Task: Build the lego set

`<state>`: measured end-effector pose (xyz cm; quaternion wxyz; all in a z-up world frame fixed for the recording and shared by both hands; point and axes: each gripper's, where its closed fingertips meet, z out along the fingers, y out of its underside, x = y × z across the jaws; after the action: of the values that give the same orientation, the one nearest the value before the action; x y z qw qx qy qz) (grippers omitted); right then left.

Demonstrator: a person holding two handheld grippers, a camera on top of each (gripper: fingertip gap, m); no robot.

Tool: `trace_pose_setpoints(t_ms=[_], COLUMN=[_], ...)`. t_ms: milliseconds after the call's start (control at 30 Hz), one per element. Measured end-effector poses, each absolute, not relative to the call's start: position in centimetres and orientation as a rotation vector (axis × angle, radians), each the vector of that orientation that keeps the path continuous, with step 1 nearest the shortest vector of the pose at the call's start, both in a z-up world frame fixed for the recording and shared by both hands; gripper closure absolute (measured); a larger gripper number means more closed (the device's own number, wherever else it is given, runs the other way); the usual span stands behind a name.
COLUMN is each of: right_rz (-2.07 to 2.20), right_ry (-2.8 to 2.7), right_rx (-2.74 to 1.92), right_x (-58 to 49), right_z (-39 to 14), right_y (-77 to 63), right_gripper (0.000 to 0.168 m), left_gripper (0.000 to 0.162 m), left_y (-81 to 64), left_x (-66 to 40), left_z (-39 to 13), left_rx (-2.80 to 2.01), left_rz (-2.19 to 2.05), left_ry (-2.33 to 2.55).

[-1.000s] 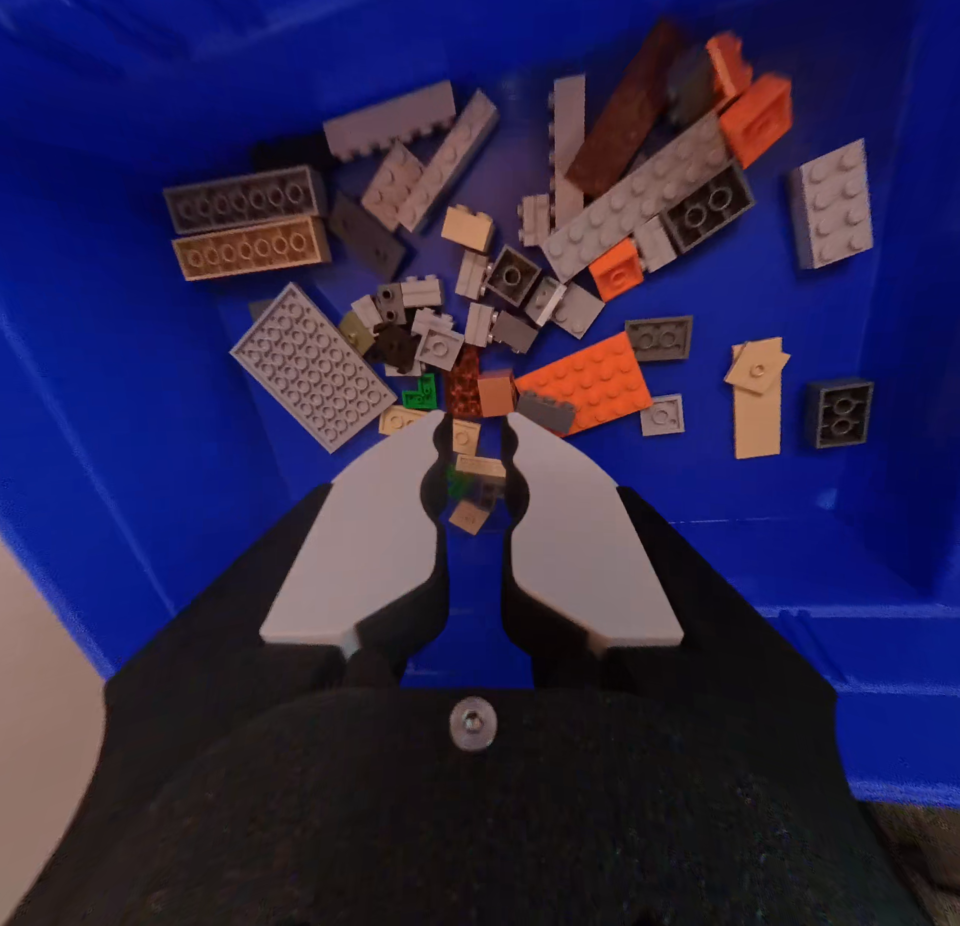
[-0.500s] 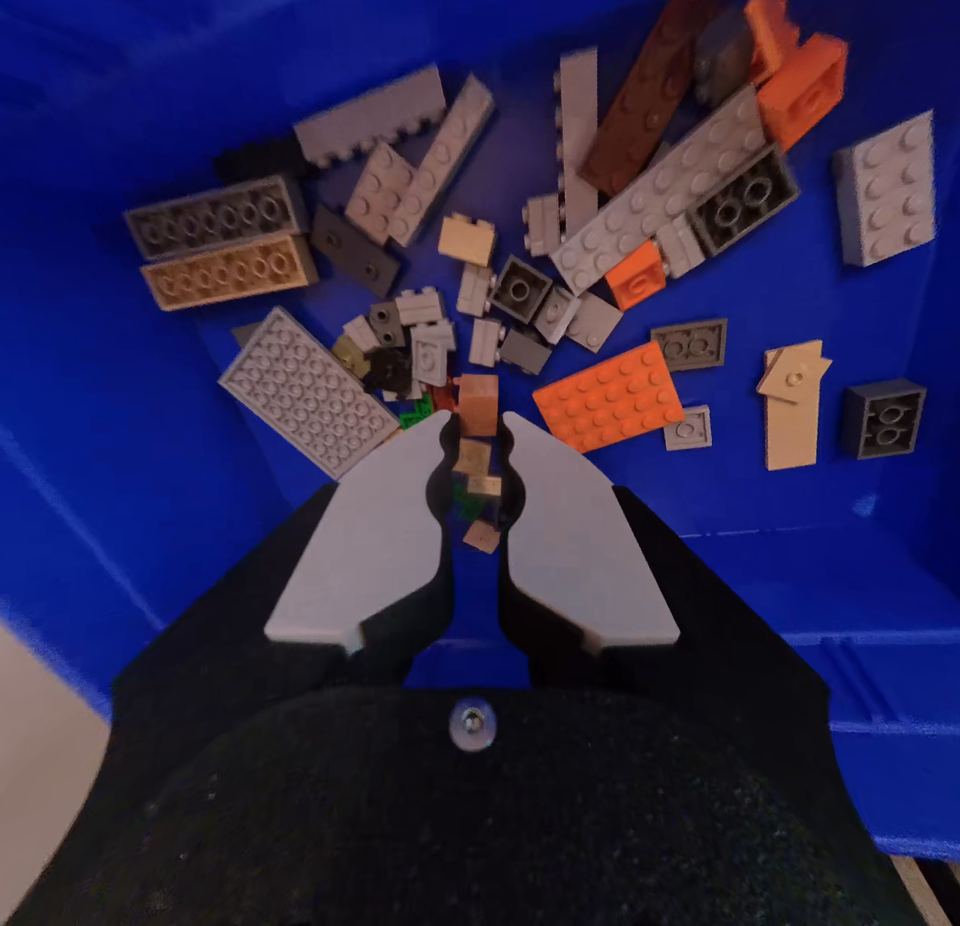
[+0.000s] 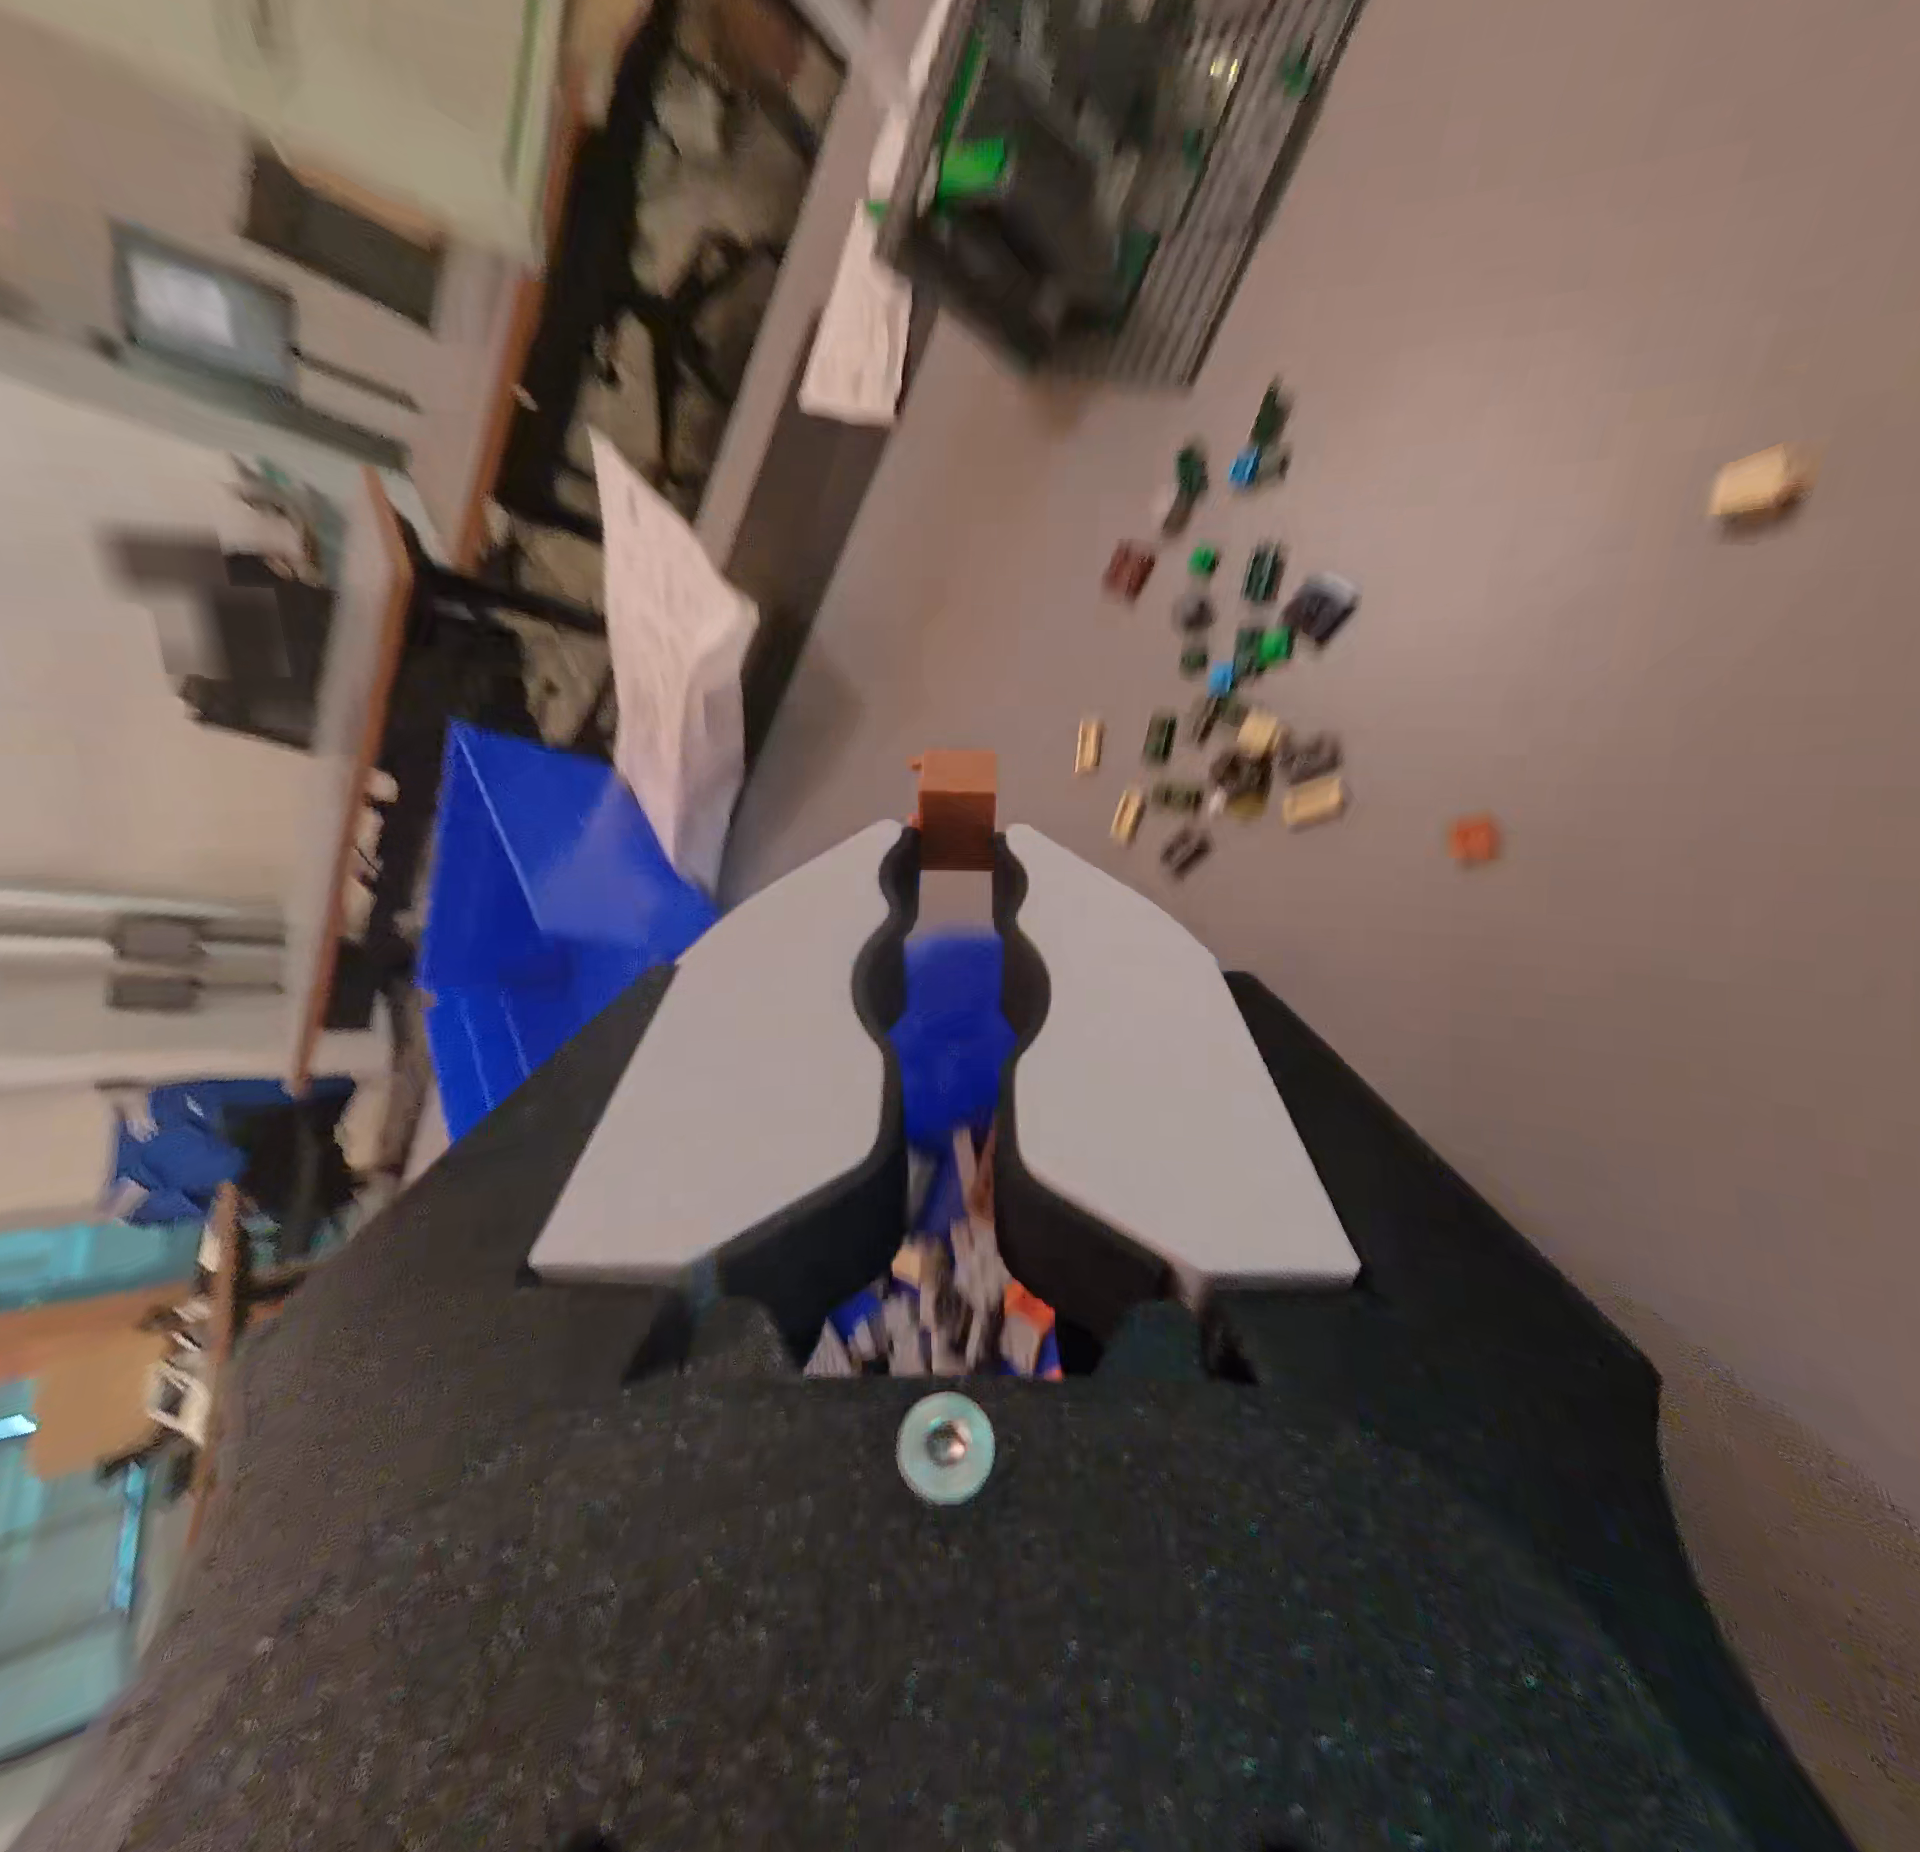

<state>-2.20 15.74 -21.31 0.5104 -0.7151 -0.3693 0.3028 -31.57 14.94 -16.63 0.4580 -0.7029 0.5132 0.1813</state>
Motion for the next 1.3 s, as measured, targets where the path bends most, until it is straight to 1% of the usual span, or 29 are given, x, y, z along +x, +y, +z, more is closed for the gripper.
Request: trace_pose_setpoints(t_ms=[200,333,467,633,700,767,833,867,900,967,1033,1100,1167,1300], right_rz=[0.861,0.892,0.946,0.96,0.945,0.959,0.976,0.974,0.962,0.945,0.95,0.976,1.046,1.161], right_ry=[-0.864,-0.815,-0.788,-0.836,-0.841,-0.889,-0.977,-1.053,-1.13,-1.253,-1.342,-1.372,-1.353,-1.284], right_rx=[-1.782,-1.85,-1.901,-1.9,-1.901,-1.892,-1.827,-1.778,-1.733,-1.612,-1.496,-1.433,-1.38,-1.307], right_x=[-6.3,-7.7,-7.8,-7.8,-7.5,-7.3,-7.0,-6.7,-6.3,-5.7,-5.3,-5.0,-5.0,-4.9], right_z=[-20.2,-20.3,-20.7,-20.8,-21.0,-21.3,-21.2,-21.2,-21.4,-21.3,-21.0,-20.9,-20.3,-18.8], right_y=[13.8,14.0,14.1,13.4,13.4,13.1,12.5,12.1,11.7,10.9,10.0,9.4,8.8,8.2], right_gripper=[0.149,0.144,0.139,0.14,0.151,0.151,0.152,0.152,0.152,0.152,0.152,0.152,0.152,0.152], left_gripper=[0.149,0.149,0.149,0.149,0.149,0.149,0.146,0.14,0.133,0.129,0.131,0.134,0.136,0.139], left_y=[14.8,14.3,14.1,13.6,13.7,13.3,12.9,12.6,12.2,11.2,10.0,9.3,8.9,7.8], left_x=[-20.2,-13.7,-9.8,-7.2,-7.0,-6.7,-6.5,-6.4,-6.3,-5.8,-5.1,-4.8,-4.6,-3.8], left_z=[-18.1,-19.9,-20.3,-21.1,-21.3,-21.5,-21.9,-22.4,-22.9,-23.3,-22.5,-21.1,-20.4,-19.5], left_rx=[-1.469,-1.379,-1.321,-1.278,-1.274,-1.286,-1.339,-1.384,-1.442,-1.559,-1.605,-1.585,-1.566,-1.509], left_rz=[0.437,0.346,0.31,0.311,0.328,0.281,0.173,0.088,-0.026,-0.338,-0.693,-0.946,-1.082,-1.203], left_ry=[1.34,1.413,1.457,1.513,1.522,1.528,1.525,1.538,1.539,1.495,1.419,1.339,1.315,1.32])
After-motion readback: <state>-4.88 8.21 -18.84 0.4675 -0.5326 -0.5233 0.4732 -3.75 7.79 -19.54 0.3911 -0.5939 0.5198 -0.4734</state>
